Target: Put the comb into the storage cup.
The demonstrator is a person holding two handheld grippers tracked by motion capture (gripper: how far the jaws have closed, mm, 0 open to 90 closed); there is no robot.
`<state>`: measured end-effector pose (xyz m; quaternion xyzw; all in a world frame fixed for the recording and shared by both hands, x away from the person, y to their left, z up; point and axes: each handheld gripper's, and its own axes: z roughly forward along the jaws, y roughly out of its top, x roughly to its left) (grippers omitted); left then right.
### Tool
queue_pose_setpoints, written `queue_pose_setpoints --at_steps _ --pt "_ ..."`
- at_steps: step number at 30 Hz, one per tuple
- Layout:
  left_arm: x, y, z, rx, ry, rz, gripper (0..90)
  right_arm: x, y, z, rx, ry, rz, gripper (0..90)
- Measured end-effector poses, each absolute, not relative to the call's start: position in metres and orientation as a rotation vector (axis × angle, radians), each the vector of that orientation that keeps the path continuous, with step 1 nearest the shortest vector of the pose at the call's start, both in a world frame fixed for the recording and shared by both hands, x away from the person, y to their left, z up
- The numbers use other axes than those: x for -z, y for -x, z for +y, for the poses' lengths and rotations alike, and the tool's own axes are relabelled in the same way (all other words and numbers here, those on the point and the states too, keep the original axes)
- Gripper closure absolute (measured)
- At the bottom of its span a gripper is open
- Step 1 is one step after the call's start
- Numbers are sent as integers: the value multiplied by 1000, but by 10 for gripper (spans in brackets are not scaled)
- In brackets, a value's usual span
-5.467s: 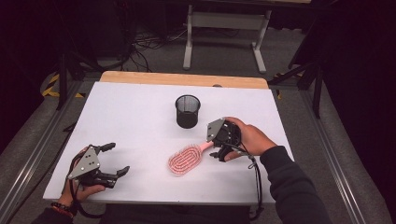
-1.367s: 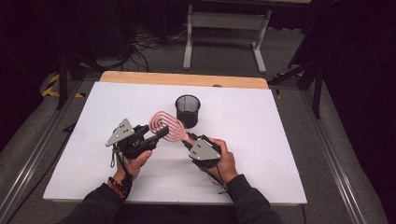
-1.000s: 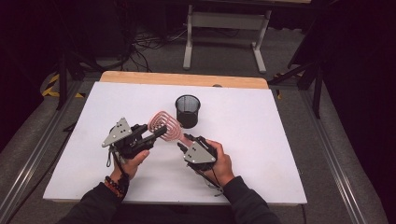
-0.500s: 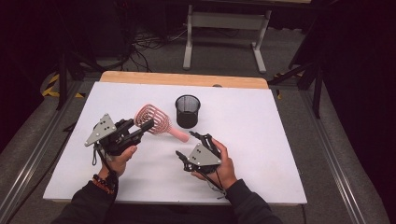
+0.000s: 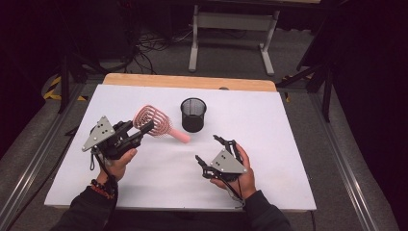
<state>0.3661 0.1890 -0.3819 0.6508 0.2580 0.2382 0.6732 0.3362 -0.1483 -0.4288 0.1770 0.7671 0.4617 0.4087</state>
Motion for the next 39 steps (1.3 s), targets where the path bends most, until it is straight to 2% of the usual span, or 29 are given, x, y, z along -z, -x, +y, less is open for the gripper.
queue_pose_setpoints --at_steps 16,27,39 --pt "377 -368 200 -583 -1461 583 639 431 -320 -210 -1237 -617 1819 146" --pt "376 -379 205 -599 -1465 604 639 447 -318 -239 -1170 -649 1834 126" --pt "352 -393 210 -651 -1457 603 639 454 -319 -254 -1186 -703 1832 131"
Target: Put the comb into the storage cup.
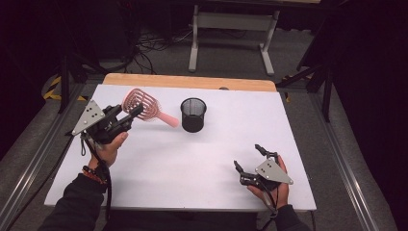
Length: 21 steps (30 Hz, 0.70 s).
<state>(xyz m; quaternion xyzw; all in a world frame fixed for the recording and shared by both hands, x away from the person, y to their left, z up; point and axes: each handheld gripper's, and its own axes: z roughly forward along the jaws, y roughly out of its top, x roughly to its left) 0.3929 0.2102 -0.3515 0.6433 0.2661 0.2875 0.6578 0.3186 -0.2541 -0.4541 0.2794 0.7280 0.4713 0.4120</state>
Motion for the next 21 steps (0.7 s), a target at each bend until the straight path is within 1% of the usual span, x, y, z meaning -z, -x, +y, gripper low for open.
queue_pose_setpoints --at_steps 10,21 --pt "324 -399 206 -689 -1460 574 637 453 -320 -256 -1216 -719 1829 80" --pt "302 -405 196 -720 -1477 552 638 452 -319 -256 -1198 -719 1797 88"
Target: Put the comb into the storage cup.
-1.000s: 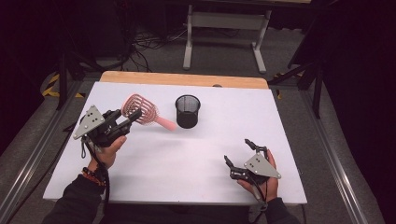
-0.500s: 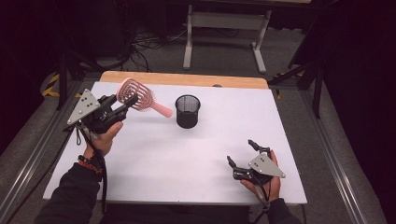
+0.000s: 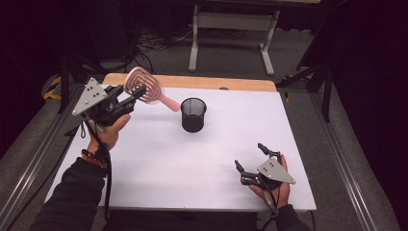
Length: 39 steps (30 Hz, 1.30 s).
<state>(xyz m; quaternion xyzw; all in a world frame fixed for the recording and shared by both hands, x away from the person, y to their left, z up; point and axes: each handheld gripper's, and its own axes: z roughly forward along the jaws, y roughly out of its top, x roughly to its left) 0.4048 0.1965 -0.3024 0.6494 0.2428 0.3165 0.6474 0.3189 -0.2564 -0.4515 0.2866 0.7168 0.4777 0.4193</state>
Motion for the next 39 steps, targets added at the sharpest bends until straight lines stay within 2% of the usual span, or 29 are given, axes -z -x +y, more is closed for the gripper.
queue_pose_setpoints --at_steps 12,39 --pt "286 -412 181 -728 -1499 522 638 451 -318 -255 -1181 -704 1790 110" --pt "288 -442 132 -698 -1579 516 637 451 -318 -255 -1212 -698 1779 124"
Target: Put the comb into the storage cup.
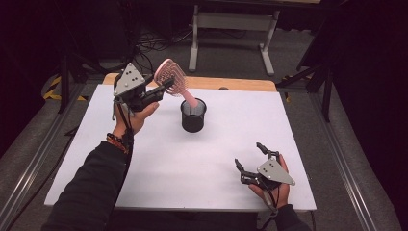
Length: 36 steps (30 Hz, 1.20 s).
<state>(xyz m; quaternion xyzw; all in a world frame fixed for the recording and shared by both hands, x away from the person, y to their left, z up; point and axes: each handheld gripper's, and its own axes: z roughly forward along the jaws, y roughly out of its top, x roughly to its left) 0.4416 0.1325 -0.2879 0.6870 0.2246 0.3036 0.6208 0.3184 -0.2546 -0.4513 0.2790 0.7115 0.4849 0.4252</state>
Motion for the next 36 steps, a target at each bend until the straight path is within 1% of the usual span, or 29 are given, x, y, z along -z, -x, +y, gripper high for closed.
queue_pose_setpoints --at_steps 14,22,36 --pt "298 -457 112 -701 -1631 537 637 450 -316 -259 -1255 -717 1771 125" --pt "303 -463 106 -695 -1657 546 637 450 -315 -261 -1244 -723 1776 120" --pt "309 -471 97 -721 -1707 547 637 450 -315 -259 -1242 -708 1792 118"
